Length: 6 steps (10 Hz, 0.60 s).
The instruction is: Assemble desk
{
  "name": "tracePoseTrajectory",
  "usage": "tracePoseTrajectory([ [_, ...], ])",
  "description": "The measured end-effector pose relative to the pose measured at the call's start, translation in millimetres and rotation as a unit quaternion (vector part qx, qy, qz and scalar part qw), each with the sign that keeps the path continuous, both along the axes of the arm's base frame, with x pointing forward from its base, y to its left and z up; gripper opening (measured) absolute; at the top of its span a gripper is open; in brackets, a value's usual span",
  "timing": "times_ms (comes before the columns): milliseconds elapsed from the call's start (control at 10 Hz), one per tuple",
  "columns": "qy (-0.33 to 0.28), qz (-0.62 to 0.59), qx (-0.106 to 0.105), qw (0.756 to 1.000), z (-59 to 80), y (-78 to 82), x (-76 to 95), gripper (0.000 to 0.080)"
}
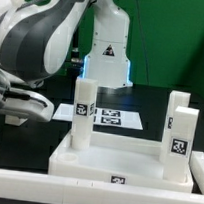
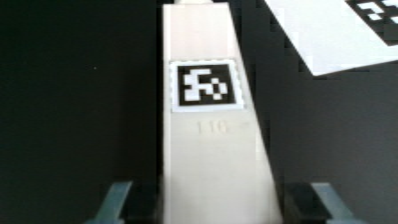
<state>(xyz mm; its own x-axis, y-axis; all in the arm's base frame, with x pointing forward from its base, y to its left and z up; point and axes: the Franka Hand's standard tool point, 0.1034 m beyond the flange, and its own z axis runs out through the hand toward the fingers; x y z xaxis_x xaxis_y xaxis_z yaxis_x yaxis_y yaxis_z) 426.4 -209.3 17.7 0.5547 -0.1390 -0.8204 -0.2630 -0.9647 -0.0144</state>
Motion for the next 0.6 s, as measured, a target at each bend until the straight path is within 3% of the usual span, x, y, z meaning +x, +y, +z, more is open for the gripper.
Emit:
tracePoseTrajectory([
  [100, -0.007, 0.001, 0.001, 1.0, 8.1, 1.2, 5.0, 0.0288],
  [400, -0.027, 0.015, 0.003, 1.0, 55.3, 8.2, 25.6, 0.0288],
  [500, -0.036, 0.022, 0.001, 0.999, 62.6, 9.6, 30.8, 0.0288],
  [600, -0.035, 0.021, 0.0, 0.999, 59.8, 8.0, 29.5, 0.0289],
])
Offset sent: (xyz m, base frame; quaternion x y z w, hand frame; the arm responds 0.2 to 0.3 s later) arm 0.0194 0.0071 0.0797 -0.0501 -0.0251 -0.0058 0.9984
